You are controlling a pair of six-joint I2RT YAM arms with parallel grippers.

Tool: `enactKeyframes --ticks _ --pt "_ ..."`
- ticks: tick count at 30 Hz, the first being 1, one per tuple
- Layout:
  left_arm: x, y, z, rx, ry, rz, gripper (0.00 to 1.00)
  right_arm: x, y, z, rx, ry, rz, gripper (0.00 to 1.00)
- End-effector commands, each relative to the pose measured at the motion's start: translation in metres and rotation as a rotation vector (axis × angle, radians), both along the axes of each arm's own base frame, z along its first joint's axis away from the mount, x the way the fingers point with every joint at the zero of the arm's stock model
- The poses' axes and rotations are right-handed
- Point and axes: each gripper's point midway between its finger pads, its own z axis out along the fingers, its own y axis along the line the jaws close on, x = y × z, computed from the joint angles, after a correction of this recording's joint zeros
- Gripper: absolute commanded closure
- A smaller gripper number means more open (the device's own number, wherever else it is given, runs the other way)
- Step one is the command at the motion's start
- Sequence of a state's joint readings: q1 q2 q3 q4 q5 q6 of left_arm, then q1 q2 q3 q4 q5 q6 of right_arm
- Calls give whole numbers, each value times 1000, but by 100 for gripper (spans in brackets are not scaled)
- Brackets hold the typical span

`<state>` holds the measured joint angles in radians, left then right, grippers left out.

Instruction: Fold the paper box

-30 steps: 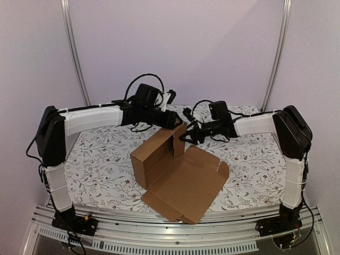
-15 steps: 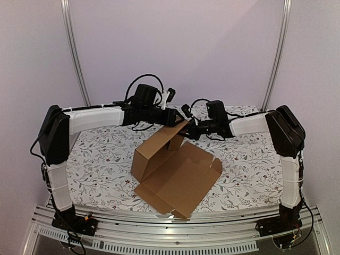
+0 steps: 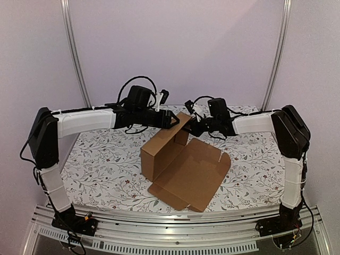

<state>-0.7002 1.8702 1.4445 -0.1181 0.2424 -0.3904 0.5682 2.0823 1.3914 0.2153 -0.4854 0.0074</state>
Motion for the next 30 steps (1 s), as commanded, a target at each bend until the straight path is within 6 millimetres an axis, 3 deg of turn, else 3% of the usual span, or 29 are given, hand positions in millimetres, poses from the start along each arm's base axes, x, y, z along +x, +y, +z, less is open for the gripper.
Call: enactKeyframes --ticks 1,6,8,12,15,19,24,30 --pt "-20 16 17 -19 -35 10 35 -17 -23 14 -103 -21 -16 81" --pt "-38 32 19 -33 -77 -18 34 -38 -38 5 -196 -18 32 81" --pt "-35 42 29 -43 -135 4 34 -45 -41 -1 -220 8 50 82" --pt "-15 81 30 -61 -182 131 34 -58 -45 -8 -246 45 87 82" --pt "12 96 -1 -3 -138 220 36 -60 -48 -10 -262 55 87 83" --pt "31 67 -52 -7 -41 176 40 -57 -47 -10 -269 63 82 83" --pt "45 22 -92 -56 33 103 41 -50 -45 -12 -270 75 62 83" --pt "28 -16 -108 -61 70 5 41 -34 -48 -25 -282 81 -27 84"
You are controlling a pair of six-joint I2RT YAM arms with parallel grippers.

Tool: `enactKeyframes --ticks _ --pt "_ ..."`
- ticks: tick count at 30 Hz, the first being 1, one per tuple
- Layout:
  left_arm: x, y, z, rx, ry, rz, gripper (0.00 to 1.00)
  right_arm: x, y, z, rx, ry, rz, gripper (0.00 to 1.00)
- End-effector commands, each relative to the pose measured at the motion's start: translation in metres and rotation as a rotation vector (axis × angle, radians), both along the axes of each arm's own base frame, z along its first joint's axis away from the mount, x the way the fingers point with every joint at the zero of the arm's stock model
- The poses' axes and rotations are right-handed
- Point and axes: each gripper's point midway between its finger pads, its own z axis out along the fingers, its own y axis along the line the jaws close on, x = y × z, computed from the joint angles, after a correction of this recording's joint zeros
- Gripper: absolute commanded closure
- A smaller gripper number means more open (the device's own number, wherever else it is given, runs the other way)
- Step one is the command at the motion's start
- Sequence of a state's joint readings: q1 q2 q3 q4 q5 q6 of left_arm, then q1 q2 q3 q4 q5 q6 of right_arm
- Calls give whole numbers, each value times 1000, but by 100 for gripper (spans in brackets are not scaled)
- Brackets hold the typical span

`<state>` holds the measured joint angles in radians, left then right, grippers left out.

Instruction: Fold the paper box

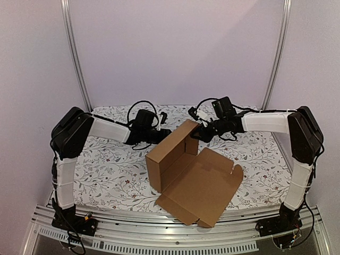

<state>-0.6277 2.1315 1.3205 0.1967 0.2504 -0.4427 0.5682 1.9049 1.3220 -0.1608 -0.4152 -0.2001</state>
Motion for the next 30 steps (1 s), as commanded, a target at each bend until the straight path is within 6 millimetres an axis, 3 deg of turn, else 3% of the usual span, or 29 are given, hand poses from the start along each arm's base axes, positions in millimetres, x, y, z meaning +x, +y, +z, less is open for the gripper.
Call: enactKeyframes --ticks 1,8,11,18,22,26,30 --pt "-15 -36 22 -79 -24 -89 41 15 -5 -18 -23 33 -85 84" --pt "-24 -29 9 -70 -4 -72 42 11 -1 -53 -35 122 -79 73" --pt "-26 -29 6 -74 6 -71 42 10 -2 -62 -33 134 -80 77" --pt "-27 -34 7 -119 27 -68 42 11 -8 -59 -1 130 -117 88" --pt "-42 -59 16 -189 50 -115 44 20 -14 -57 -5 116 -187 95" --pt "-61 -81 25 -191 45 -176 44 27 -18 -56 -11 106 -235 96" --pt "-64 -82 25 -188 51 -174 45 30 -19 -51 1 113 -266 95"
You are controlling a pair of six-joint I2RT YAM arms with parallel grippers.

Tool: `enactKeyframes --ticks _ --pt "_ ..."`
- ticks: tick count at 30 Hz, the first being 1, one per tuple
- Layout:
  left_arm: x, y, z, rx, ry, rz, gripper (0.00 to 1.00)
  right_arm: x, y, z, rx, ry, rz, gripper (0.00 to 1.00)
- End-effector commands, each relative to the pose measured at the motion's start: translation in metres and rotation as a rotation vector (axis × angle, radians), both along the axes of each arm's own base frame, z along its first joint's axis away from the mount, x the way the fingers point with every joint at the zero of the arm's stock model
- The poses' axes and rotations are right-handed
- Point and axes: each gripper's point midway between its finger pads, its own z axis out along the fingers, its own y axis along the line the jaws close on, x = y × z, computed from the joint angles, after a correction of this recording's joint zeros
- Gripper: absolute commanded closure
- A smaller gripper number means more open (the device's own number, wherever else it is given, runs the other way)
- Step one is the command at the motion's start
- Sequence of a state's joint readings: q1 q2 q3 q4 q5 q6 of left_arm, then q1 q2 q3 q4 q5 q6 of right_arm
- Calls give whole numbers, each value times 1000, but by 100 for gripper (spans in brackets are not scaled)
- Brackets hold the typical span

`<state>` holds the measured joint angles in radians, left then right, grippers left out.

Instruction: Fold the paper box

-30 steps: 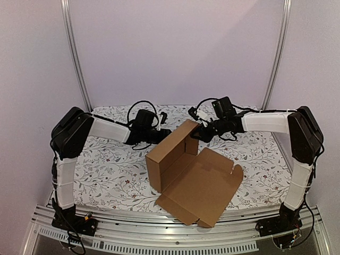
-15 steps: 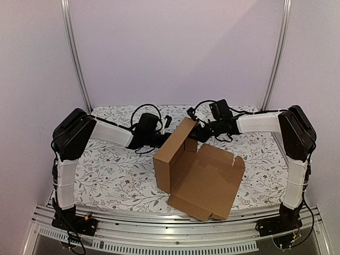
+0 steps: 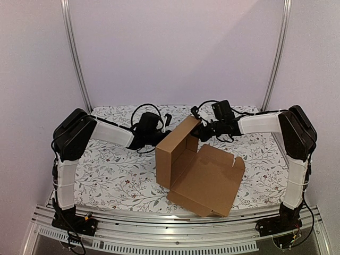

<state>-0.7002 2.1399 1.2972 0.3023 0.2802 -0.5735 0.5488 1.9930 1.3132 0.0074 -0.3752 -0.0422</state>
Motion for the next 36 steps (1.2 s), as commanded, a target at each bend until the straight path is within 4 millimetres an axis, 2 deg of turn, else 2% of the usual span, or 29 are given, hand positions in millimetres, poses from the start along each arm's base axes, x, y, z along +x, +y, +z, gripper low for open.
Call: enactKeyframes --ticks 1,4,8,10,13,16,20,22,23,27,32,36 --pt "-38 -43 17 -71 2 -141 45 0 -21 -29 -76 84 -134 95" --pt "-45 -49 22 -107 28 -168 46 4 -26 -29 -87 80 -176 95" --pt "-58 -61 31 -189 63 -221 47 1 -21 -16 -46 104 -171 90" --pt "-56 -56 35 -210 62 -193 47 -4 -19 -11 -44 136 -151 88" --pt "-40 -26 33 -170 60 -85 45 -13 -25 1 -94 141 -114 88" --pt "-29 9 29 -138 54 7 44 -21 -39 10 -179 101 -69 88" --pt "-27 50 17 -85 58 101 42 -34 -51 27 -253 67 -12 85" --pt "-29 66 11 -58 57 132 42 -39 -54 26 -281 74 13 72" --pt "-31 72 9 -48 55 142 42 -40 -54 25 -293 81 19 69" --pt "-38 89 4 -17 53 161 42 -43 -58 9 -333 117 27 65" --pt "-45 88 8 -24 45 132 42 -43 -60 -8 -347 129 30 65" --pt "-40 70 12 -74 46 79 42 -38 -65 -20 -272 140 37 66"
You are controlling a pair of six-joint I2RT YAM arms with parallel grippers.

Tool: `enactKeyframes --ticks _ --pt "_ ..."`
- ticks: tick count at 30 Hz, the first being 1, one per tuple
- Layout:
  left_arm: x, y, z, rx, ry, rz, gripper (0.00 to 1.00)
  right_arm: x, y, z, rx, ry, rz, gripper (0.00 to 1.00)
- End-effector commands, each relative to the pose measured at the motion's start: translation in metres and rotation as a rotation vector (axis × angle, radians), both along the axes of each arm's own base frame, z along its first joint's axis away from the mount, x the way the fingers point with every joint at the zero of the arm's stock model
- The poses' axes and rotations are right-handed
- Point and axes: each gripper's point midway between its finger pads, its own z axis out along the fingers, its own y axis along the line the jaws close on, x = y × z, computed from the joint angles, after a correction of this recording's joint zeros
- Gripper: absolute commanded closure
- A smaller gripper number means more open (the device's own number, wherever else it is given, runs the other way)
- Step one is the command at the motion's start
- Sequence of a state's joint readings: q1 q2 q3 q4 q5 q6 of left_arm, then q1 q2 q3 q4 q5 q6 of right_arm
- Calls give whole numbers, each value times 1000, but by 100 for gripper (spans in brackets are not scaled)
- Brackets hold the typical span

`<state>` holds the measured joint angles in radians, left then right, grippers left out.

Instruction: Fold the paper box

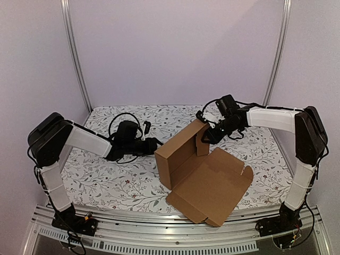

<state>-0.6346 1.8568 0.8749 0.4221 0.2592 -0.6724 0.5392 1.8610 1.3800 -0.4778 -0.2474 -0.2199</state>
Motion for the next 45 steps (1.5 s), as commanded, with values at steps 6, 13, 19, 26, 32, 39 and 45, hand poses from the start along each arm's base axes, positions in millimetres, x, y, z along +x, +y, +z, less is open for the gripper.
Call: enactKeyframes --ticks 6,13,19,26,32,39,45 --pt "33 -50 12 -82 -60 -140 43 17 -12 -18 256 -16 57 62" --pt "57 -90 -3 -148 -17 -228 45 18 3 -28 339 -13 121 61" --pt "62 -96 -5 -183 -5 -221 46 -3 -2 -18 367 -19 151 52" --pt "54 -89 -13 -166 10 -210 46 -15 -17 -6 347 -77 186 36" --pt "49 -88 -11 -159 7 -206 46 -20 -16 8 386 -49 209 25" --pt "44 -90 -7 -160 -1 -218 47 -17 -24 27 361 -120 213 24" --pt "44 -94 0 -166 -6 -245 48 -7 -24 21 380 -98 198 25"
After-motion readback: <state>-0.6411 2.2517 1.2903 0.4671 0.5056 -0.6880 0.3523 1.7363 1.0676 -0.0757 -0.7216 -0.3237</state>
